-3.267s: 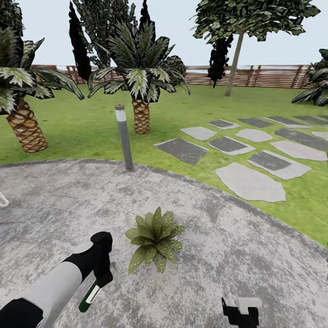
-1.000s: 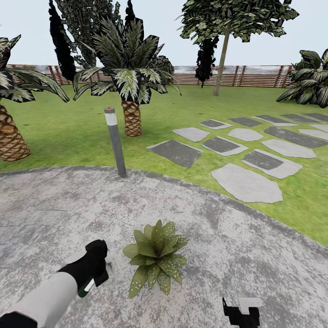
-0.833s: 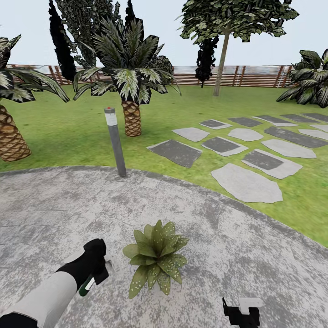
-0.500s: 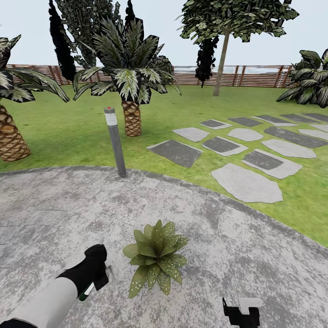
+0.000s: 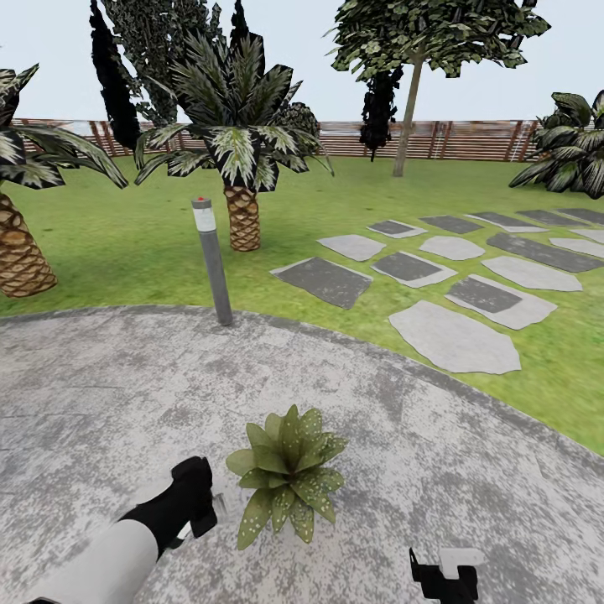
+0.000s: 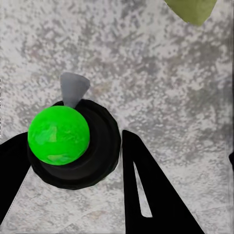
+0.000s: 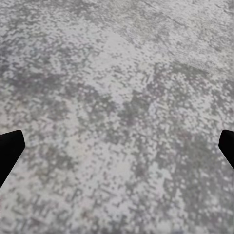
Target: Pick up the pesticide atomizer in the garden and spray insectifuge to fully cover both potted plants in the garden.
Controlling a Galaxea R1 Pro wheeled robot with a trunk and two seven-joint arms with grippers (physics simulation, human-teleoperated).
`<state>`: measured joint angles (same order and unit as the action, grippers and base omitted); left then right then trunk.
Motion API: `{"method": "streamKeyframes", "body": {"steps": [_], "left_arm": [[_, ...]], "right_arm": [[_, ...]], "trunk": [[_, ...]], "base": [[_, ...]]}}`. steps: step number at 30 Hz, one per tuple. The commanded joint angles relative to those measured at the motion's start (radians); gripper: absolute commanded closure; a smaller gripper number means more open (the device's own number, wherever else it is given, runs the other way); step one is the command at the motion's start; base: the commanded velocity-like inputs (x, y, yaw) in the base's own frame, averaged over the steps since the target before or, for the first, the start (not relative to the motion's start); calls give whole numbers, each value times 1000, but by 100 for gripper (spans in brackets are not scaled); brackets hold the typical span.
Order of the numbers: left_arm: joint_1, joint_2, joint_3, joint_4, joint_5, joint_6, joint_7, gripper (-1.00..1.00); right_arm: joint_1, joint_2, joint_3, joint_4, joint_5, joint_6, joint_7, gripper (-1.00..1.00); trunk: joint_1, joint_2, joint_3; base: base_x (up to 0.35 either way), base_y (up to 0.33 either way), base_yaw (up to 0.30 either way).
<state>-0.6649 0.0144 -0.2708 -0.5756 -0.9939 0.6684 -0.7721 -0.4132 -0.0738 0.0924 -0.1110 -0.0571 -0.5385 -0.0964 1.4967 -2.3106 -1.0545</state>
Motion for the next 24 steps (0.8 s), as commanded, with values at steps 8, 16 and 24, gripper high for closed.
{"method": "streamKeyframes", "body": {"steps": [8,16,24], "left_arm": [[-1,11,7,-4,0,6,-12,100],[-3,9,21,-4,6,7,-15,100],[-11,4,76,-7,11,7,-16,100]], "right_arm": [[0,0,9,0,-6,-3,-5,-100],[0,-1,9,0,-6,-3,-5,-100],[0,-1,9,0,-6,-3,-5,-100]], "trunk": [[0,0,-1],[0,0,-1],[0,0,-1]], "base": [[0,0,0],[0,0,0],[0,0,0]]}}
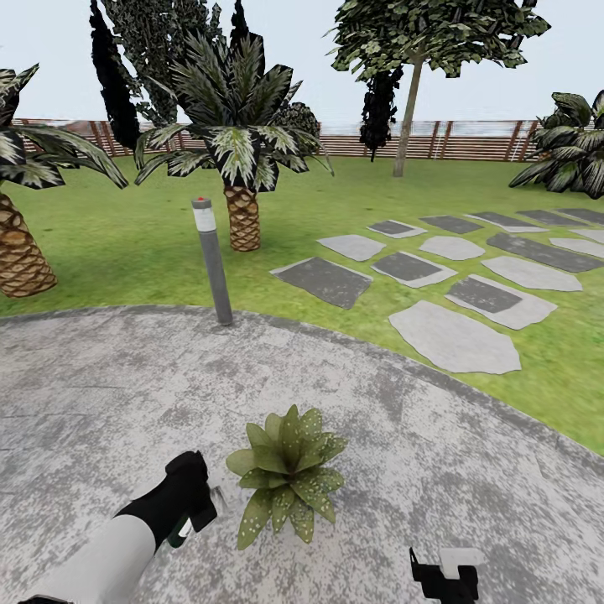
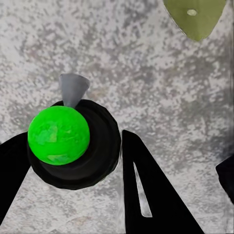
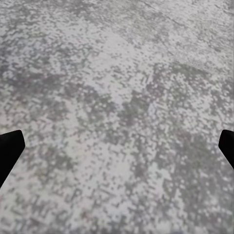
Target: Pick up the pesticide atomizer in the garden and spray insectifuge to fully cover both potted plants in the garden.
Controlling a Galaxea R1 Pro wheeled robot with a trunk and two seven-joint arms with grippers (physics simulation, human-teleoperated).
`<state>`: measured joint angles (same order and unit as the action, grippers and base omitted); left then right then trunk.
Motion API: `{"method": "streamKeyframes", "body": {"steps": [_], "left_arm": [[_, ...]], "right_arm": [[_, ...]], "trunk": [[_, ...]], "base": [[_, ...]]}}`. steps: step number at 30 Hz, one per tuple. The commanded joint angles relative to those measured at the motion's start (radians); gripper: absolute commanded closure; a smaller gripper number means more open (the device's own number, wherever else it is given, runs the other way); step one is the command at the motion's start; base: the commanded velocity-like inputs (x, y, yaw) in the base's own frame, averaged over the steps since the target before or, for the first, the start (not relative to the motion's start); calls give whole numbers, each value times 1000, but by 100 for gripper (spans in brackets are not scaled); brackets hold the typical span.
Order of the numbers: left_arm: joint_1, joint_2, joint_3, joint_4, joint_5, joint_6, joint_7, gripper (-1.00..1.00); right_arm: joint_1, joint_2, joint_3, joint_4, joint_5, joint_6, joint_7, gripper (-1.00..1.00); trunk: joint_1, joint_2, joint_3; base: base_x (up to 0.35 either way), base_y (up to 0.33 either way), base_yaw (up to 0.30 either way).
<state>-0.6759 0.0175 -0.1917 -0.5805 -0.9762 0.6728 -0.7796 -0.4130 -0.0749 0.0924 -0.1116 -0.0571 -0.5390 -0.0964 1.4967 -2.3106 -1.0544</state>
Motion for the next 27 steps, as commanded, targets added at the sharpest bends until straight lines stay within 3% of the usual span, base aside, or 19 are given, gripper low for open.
{"method": "streamKeyframes", "body": {"steps": [1,5,17,22,27], "left_arm": [[-1,1,20,-11,-6,2,-9,100],[-1,4,49,-32,-4,0,-10,100],[2,4,50,-35,-4,-4,-9,100],[2,3,51,-35,-4,-4,-9,100],[2,3,51,-35,-4,-3,-9,100]], "right_arm": [[-1,0,9,1,-6,-2,-5,-100],[-1,0,9,1,-6,-2,-5,-100],[0,0,9,0,-6,-2,-5,-100],[-1,1,9,0,-6,-2,-5,-100],[0,1,9,0,-6,-2,-4,-100]], "trunk": [[0,0,-1],[0,0,-1],[0,0,-1],[0,0,-1],[0,0,-1]], "base": [[0,0,0],[0,0,0],[0,101,-5],[0,23,-235],[0,237,-155]]}}
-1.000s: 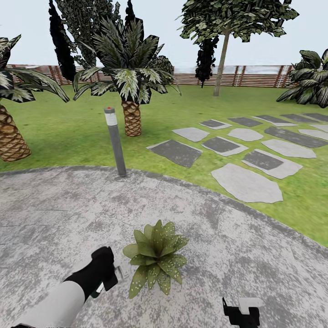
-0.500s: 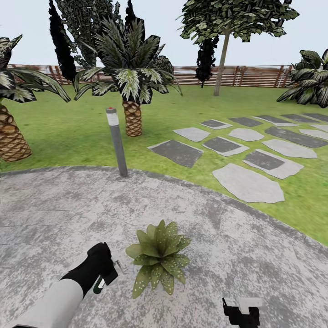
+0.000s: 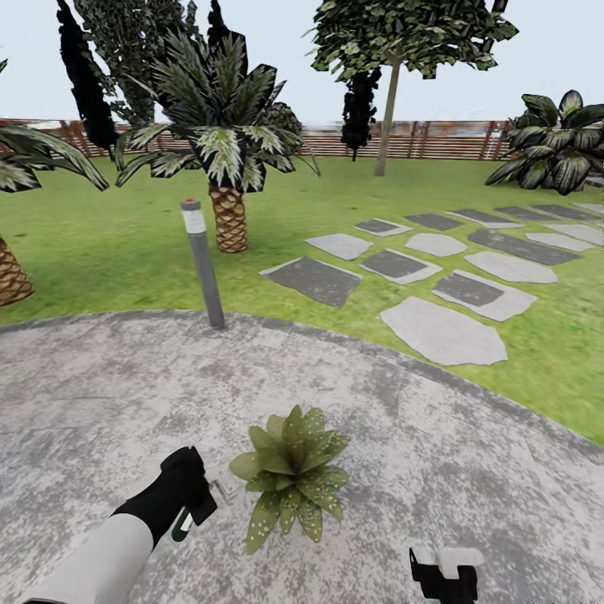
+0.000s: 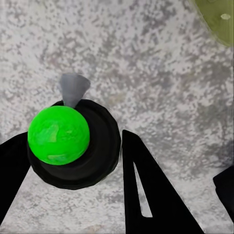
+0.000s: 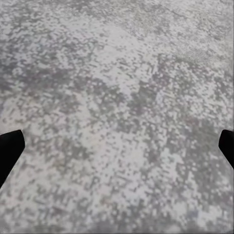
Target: Pick up the pesticide atomizer in the garden and spray insectifuge to fully cover both potted plants in the garden.
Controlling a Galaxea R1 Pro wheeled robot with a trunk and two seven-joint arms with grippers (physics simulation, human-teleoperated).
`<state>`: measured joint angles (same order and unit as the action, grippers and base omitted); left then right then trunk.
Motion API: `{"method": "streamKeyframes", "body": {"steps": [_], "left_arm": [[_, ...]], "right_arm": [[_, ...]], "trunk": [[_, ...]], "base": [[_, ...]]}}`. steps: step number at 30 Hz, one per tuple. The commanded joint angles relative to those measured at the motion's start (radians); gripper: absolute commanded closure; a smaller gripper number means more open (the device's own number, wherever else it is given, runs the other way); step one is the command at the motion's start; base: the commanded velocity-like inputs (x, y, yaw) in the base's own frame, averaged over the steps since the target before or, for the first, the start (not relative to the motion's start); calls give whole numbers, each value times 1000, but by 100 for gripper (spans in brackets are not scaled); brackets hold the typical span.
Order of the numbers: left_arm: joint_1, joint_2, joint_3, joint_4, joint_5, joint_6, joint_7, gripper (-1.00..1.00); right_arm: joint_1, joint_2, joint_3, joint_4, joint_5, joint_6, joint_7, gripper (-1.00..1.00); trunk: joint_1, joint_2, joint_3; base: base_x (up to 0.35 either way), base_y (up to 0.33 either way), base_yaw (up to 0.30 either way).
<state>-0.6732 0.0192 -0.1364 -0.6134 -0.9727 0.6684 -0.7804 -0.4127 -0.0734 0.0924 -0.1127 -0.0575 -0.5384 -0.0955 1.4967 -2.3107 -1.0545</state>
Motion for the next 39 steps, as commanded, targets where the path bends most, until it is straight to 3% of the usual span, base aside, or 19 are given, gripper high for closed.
{"method": "streamKeyframes", "body": {"steps": [1,8,12,13,16,24,39], "left_arm": [[0,1,-5,-2,-7,1,-8,100],[0,8,-12,3,-17,0,-10,100],[5,10,-29,10,-97,1,-7,100],[6,10,-35,5,-139,-1,-7,100],[7,10,-32,2,-171,0,-7,100],[-3,7,-33,-3,-181,5,0,100],[-6,6,-35,-3,-181,4,-8,100]], "right_arm": [[0,1,9,1,-6,-3,-5,-100],[-1,1,9,1,-7,-3,-6,-100],[-1,2,9,1,-7,-3,-6,-100],[-1,1,8,1,-7,-3,-6,-100],[-1,0,8,1,-6,-3,-6,-100],[0,0,9,1,-6,-3,-6,-100],[-1,0,9,1,-5,-3,-6,-100]], "trunk": [[0,0,-1],[0,0,-1],[0,0,-1],[0,0,-1],[0,0,-1],[0,0,-1],[0,0,-1]], "base": [[0,301,-7],[0,72,-1],[0,0,0],[0,0,0],[0,0,0],[-20,42,-67],[43,308,-289]]}}
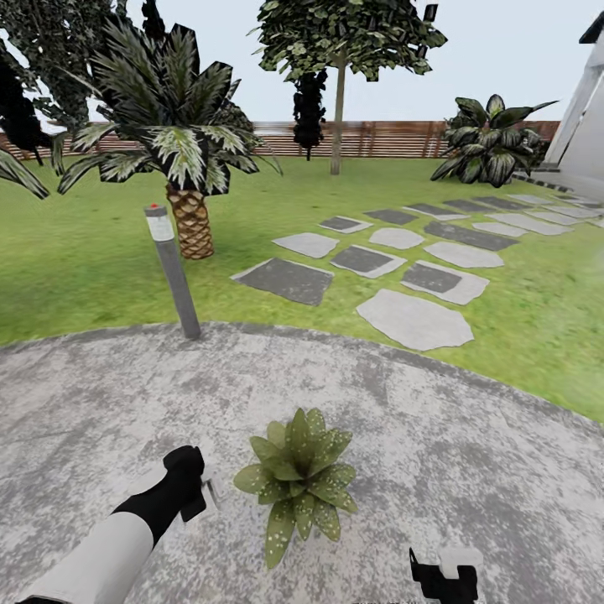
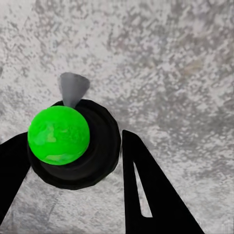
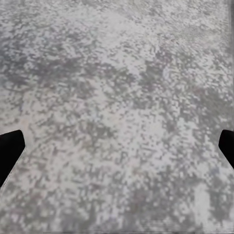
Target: Pick up the pesticide atomizer in the garden and spray insectifuge to fully cover both potted plants in the garden.
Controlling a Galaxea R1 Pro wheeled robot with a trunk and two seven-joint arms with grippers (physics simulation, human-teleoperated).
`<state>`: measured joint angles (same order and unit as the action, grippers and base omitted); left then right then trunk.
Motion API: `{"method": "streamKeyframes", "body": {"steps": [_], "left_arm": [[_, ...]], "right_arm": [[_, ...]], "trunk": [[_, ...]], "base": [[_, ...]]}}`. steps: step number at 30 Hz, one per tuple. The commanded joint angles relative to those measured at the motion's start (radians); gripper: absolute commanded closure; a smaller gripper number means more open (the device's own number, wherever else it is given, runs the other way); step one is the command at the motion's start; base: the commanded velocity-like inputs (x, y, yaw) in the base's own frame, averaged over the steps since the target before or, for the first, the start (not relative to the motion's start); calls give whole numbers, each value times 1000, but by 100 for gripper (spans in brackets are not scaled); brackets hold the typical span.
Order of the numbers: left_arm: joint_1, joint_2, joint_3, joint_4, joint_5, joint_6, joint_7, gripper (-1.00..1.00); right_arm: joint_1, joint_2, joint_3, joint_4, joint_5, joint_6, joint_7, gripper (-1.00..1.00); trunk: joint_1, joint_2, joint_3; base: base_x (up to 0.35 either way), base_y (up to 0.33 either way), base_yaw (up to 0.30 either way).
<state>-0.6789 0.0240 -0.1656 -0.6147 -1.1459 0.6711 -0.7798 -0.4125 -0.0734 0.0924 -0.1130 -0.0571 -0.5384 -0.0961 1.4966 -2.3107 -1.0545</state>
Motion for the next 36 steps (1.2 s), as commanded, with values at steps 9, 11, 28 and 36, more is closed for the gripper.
{"method": "streamKeyframes", "body": {"steps": [9,11,28,36], "left_arm": [[5,-3,-9,-3,-9,3,-6,100],[2,-6,-10,-2,-9,4,-7,100],[-18,-9,-100,-127,-30,18,-5,100],[-17,-3,-99,-68,-25,19,-6,100]], "right_arm": [[-1,0,9,1,-6,-3,-5,-100],[-1,0,9,1,-7,-3,-5,-100],[-1,0,9,1,-7,-3,-4,-100],[-2,0,9,1,-7,-3,-4,-100]], "trunk": [[0,0,-1],[0,0,-1],[0,0,-1],[0,0,-1]], "base": [[-146,288,-289],[-114,123,-112],[-6,6,-56],[43,140,-267]]}}
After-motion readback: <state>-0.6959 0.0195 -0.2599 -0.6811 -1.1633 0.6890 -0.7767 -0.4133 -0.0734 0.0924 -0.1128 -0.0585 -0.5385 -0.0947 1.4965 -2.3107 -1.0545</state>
